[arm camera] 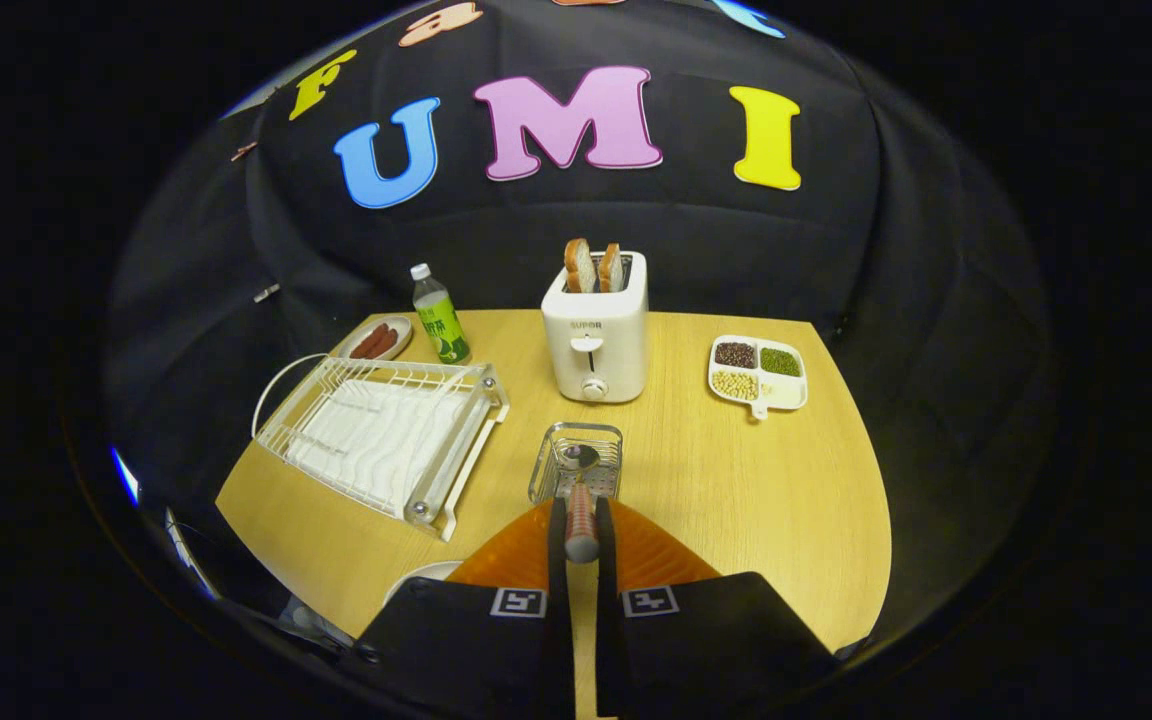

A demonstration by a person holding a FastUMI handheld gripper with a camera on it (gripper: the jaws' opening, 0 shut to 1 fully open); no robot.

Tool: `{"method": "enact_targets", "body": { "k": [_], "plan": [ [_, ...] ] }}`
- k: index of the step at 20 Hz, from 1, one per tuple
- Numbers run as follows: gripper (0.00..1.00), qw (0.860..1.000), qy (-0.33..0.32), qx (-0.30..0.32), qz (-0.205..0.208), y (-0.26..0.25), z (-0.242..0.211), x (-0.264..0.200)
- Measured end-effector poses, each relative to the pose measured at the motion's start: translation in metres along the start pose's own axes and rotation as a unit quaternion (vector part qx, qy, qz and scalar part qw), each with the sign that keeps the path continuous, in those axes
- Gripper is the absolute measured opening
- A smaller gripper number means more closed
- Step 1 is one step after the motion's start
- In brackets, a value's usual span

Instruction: Take the plate from the dish rack, then take the spoon from the basket and place it into the plate.

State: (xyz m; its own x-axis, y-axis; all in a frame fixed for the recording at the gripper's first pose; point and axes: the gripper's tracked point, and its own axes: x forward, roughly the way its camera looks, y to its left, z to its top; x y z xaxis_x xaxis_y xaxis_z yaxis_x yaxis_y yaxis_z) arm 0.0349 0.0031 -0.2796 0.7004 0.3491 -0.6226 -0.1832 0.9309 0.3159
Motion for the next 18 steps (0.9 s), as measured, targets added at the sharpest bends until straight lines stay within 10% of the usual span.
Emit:
{"method": "enact_targets", "body": {
  "k": [8,18],
  "plan": [
    [0.12,0.995,0.043,-0.043,0.083,0.065,-0.071,-0.094],
    [0.13,0.975,0.141,-0.09,0.148,0.12,-0.176,-0.047]
  ]
}}
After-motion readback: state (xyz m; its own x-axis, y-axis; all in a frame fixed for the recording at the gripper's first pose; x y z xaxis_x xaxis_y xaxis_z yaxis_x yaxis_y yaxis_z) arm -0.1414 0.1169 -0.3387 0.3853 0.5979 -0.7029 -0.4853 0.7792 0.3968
